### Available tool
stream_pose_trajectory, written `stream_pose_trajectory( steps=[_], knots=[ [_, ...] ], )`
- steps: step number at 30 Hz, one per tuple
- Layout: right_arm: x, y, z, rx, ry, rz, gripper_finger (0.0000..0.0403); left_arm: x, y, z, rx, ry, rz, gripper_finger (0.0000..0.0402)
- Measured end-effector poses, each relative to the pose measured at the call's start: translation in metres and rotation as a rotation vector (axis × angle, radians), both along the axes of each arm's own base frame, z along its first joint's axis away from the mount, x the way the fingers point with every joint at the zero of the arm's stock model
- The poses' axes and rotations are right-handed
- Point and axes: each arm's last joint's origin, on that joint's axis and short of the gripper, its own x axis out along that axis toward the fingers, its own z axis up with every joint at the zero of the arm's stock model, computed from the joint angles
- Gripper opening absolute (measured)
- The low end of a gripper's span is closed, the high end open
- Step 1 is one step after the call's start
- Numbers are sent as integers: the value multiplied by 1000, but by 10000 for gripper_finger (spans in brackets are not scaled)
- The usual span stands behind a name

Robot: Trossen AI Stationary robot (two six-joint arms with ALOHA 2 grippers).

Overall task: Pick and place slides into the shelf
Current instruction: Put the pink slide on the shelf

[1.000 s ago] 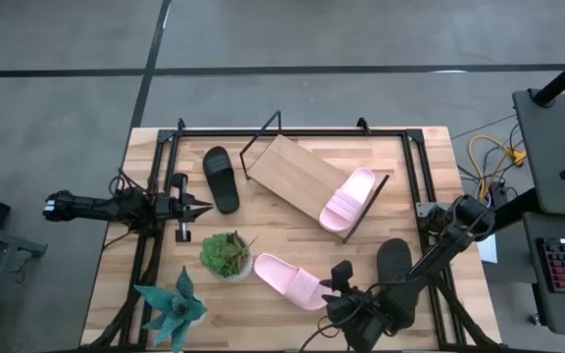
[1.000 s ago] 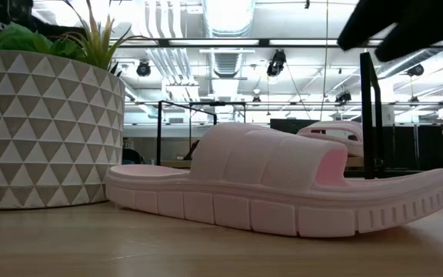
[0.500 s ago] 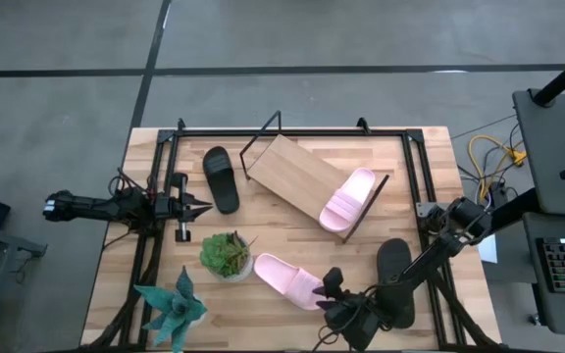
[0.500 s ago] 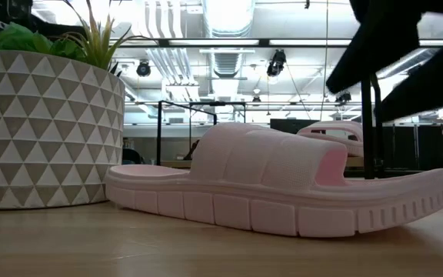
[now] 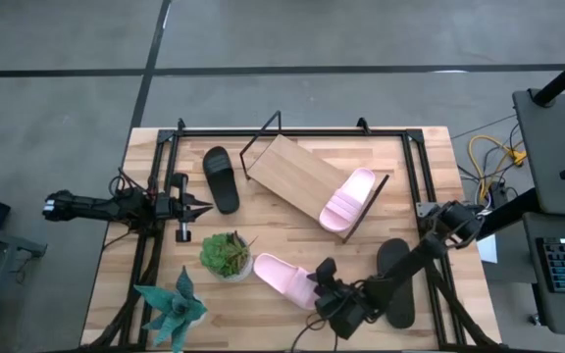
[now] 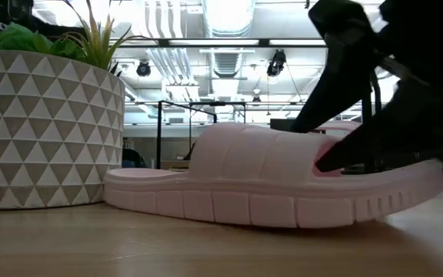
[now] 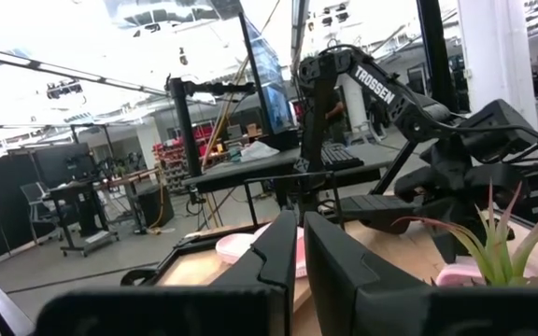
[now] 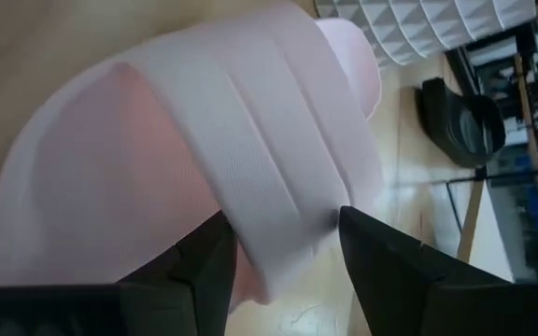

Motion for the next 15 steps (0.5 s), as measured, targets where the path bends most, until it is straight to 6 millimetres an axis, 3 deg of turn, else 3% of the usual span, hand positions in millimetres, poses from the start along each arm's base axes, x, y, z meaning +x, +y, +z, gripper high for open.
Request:
stream_pose_trajectory(
  steps=[4,12,15],
  knots=[
    [2,-1,0,9,-6,-11,161,1,0,-1,1,7,0,11],
    [2,-1,1,16,-13,-11,31,2,0,-2,3,25,0,11],
    [2,-1,5,27,-22,-19,16,2,0,-2,3,24,0,11]
  ],
)
